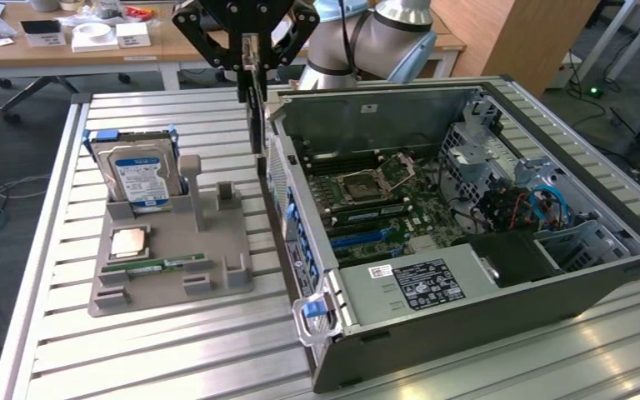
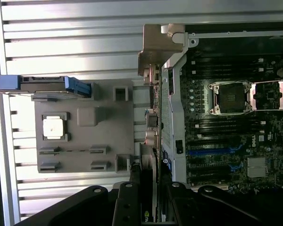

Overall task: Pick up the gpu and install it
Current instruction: 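Pick up the gpu and move the gpu toward the slot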

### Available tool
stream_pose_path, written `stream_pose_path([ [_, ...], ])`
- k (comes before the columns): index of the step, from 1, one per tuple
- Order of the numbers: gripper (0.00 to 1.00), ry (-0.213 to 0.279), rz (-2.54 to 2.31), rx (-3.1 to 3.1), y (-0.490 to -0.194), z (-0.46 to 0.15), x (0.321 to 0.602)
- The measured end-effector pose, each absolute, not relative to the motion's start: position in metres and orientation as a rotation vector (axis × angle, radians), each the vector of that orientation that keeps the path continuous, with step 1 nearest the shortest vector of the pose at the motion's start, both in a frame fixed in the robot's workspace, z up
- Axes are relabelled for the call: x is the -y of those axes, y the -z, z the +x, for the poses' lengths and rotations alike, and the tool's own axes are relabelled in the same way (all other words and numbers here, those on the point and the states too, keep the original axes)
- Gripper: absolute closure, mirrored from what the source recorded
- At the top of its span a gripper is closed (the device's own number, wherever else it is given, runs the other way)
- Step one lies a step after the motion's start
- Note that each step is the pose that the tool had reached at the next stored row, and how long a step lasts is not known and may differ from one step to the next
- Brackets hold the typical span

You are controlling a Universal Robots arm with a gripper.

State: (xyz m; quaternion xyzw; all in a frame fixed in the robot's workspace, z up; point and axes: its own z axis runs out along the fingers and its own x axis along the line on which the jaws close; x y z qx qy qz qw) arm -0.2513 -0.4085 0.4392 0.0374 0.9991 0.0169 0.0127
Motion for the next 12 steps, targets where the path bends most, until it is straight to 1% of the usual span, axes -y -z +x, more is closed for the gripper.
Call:
stream_pose_path([
  [12, 0.74, -0.053, 0.116, -3.114, -0.4391, -0.2468, 0.4082],
])
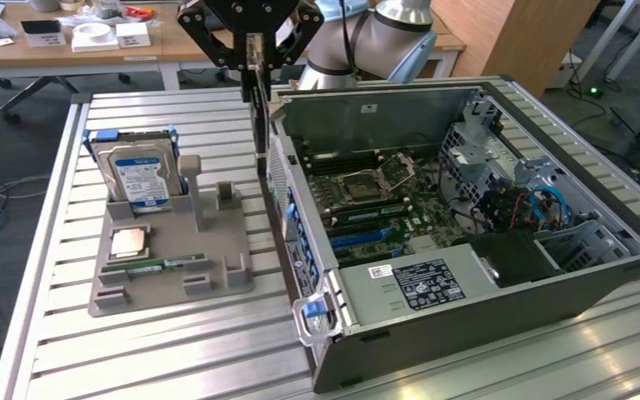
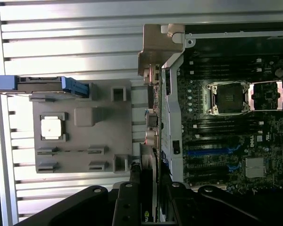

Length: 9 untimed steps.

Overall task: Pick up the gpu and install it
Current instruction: 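Pick up the gpu and move the gpu toward the slot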

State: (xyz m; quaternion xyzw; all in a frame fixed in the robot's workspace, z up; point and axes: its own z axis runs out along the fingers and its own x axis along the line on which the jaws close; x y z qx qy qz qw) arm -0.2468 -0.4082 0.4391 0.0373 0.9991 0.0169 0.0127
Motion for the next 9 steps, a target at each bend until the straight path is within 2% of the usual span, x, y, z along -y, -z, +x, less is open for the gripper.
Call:
stream_pose_path([
  [9, 0.74, -0.053, 0.116, -3.114, -0.4389, -0.2433, 0.4074],
])
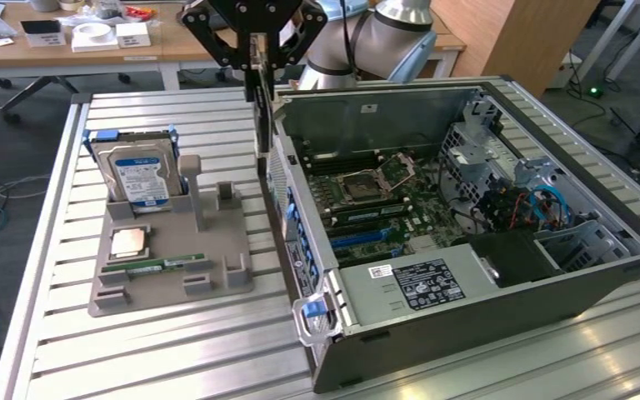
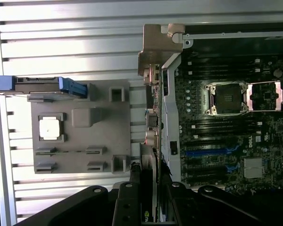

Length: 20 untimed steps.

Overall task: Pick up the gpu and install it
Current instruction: 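Pick up the gpu and move the gpu toward the slot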

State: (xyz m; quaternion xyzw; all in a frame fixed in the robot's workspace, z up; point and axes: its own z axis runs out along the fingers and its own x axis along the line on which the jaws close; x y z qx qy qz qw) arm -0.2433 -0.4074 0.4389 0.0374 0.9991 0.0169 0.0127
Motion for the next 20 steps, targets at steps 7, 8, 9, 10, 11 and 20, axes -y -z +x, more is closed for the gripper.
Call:
stream_pose_path([
  [7, 0.74, -0.053, 0.116, -3.114, -0.4389, -0.2421, 0.4065],
  [8, 0.74, -0.053, 0.116, -3.114, -0.4389, -0.2420, 0.4064],
  [9, 0.74, -0.053, 0.116, -3.114, -0.4388, -0.2420, 0.4062],
  [10, 0.74, -0.053, 0.116, -3.114, -0.4389, -0.2419, 0.4060],
  [11, 0.74, -0.053, 0.116, -3.114, -0.4388, -0.2417, 0.4059],
  [20, 0.74, -0.053, 0.116, -3.114, -0.4388, -0.2350, 0.4049],
])
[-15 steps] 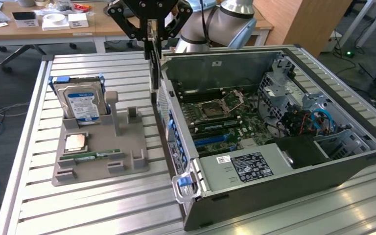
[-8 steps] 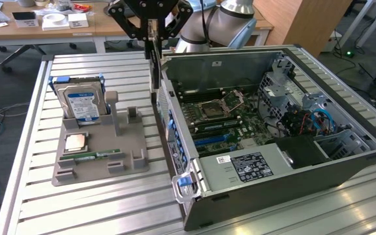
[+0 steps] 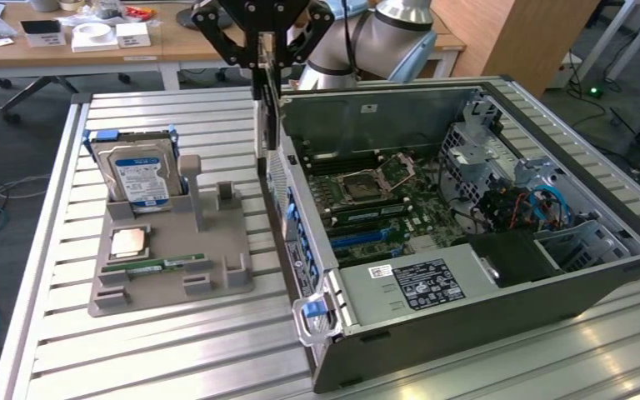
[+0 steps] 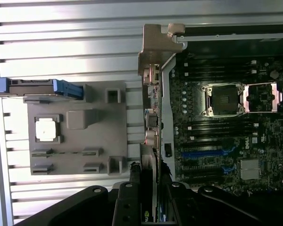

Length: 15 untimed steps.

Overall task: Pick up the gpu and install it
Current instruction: 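Pick up the gpu and move the gpu toward the slot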

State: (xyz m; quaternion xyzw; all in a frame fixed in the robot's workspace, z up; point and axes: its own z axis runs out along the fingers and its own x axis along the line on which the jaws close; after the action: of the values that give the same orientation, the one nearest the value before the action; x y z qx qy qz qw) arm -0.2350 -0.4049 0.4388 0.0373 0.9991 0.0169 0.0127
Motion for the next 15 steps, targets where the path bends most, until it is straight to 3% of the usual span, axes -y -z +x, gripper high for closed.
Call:
stream_pose_path([
  [15, 0.74, -0.053, 0.116, -3.114, -0.439, -0.221, 0.403],
])
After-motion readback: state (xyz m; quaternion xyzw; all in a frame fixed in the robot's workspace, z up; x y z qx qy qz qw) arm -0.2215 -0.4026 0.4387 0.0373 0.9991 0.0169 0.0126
